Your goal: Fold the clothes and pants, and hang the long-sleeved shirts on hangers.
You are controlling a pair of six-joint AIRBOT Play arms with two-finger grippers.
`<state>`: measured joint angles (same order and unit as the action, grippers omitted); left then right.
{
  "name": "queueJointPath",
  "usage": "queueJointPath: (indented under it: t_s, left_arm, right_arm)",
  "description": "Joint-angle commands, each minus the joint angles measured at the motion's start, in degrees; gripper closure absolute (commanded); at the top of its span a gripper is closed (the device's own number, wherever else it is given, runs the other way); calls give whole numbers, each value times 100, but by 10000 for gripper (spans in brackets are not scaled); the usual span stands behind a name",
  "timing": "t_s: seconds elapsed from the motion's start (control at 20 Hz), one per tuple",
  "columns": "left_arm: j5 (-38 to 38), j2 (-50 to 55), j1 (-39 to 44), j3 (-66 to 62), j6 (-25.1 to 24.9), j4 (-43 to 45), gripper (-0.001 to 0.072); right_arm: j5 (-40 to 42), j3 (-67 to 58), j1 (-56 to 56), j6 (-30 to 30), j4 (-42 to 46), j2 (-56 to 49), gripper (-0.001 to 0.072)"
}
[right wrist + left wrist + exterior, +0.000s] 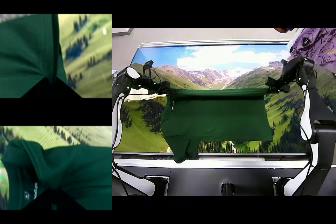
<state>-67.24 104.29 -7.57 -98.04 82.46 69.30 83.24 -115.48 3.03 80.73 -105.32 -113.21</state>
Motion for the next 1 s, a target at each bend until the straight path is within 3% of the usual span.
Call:
queueJointPath:
  t_s: [0.0, 0.3, 0.6, 0.65, 0.7, 0.75, 0.8, 0.95]
  left_arm:
    - [-632, 17, -20, -7, -17, 37, 689]
    - [-1311, 236, 4, -4, 4, 142, 689]
    - [-1132, 389, 63, -7, 4, 192, 683]
    - [-1113, 387, 63, -11, 4, 192, 627]
    - [-1110, 378, 57, -11, 48, 192, 473]
    - [-1121, 348, 39, -11, 101, 192, 236]
    - [-1176, 264, -11, -11, 173, 236, 90]
    - [-1504, -221, -420, 66, 195, 380, 85]
  right_arm:
    - [616, 9, -44, -11, 79, -79, 687]
    - [953, 15, -291, -11, 125, -341, 687]
    - [1274, 15, -404, -15, 280, -507, 675]
    - [1355, 15, -404, -17, 372, -511, 563]
    - [1458, 15, -398, 0, 487, -511, 395]
    - [1598, 15, -380, 57, 549, -498, 278]
    - [1762, 15, -289, 57, 533, -435, 230]
    - [1766, 44, 363, 216, 417, 96, 229]
